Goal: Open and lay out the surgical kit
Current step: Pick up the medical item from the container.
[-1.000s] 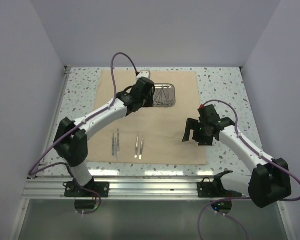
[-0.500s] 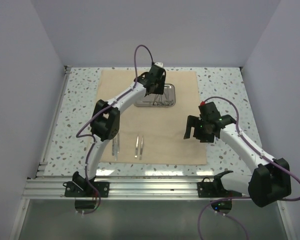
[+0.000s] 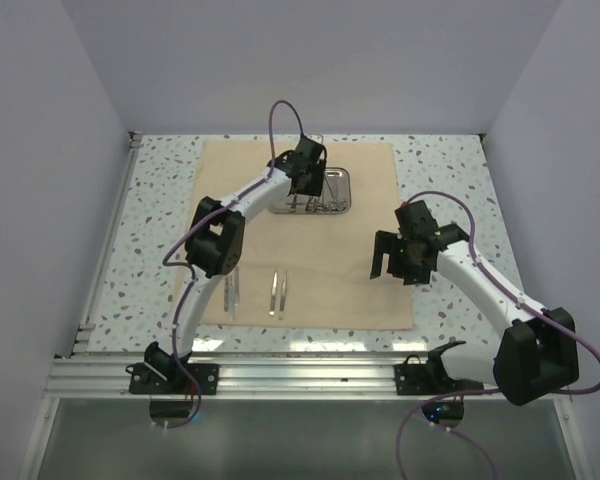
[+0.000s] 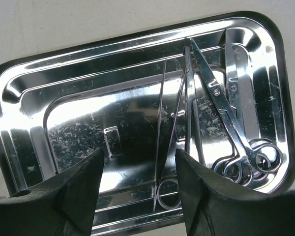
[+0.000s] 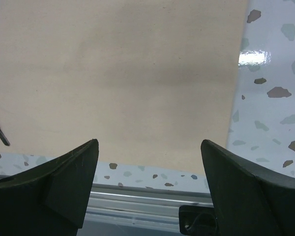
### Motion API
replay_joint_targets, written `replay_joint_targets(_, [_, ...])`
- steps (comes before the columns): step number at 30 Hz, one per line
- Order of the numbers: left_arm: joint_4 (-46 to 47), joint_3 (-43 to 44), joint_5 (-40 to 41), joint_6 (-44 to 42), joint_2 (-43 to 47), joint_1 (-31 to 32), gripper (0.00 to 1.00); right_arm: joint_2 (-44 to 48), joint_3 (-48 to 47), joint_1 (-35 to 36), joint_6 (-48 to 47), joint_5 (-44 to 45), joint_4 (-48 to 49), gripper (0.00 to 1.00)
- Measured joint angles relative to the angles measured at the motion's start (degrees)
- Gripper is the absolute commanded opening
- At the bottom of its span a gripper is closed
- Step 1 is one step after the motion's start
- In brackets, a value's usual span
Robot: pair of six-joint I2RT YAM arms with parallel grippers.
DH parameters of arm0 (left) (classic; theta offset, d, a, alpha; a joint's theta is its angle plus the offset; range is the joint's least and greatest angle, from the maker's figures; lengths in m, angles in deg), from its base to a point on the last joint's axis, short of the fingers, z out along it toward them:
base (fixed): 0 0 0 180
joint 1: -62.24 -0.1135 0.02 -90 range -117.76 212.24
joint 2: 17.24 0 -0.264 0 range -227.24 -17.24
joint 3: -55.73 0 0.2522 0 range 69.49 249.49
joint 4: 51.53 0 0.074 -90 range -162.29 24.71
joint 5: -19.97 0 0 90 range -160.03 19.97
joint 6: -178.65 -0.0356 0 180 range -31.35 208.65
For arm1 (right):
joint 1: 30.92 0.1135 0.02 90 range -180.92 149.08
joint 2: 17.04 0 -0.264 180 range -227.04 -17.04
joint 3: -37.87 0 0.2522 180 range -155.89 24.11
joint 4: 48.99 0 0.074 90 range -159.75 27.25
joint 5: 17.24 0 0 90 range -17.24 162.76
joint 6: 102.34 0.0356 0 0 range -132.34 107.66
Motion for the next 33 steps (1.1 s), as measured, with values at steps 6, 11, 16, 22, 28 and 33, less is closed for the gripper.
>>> replay_joint_targets(6, [0.3,-0.2,-0.6,-0.1,-1.1,0.1,0.61,-0.3,0.0,0.0,0.0,0.1,-0.2,0.89])
replay_joint_targets(11, [0.8,-0.3,-0.4,-0.3,-1.6,0.1,0.59,-0.3,0.0,0.0,0.0,0.1,-0.2,0.89])
replay_joint_targets(16, [1.2,-0.3,0.8,-1.2,-1.9,0.2,0.41,-0.3,0.0,0.0,0.0,0.1,-0.2,0.89])
replay_joint_targets(22, [2.3,-0.5,1.8,-1.9,-2.1,0.4,0.07,-0.3,0.0,0.0,0.0,0.1,-0.2,0.89])
replay_joint_targets(28, [4.2,-1.5,2.6,-2.6,-2.1,0.9,0.00,-1.0,-0.1,0.0,-0.1,0.1,-0.2,0.89])
replay_joint_targets(33, [4.5,-1.7,3.3,-2.6,-1.9,0.9,0.00,-1.0,-0.2,0.0,-0.2,0.1,-0.2,0.89])
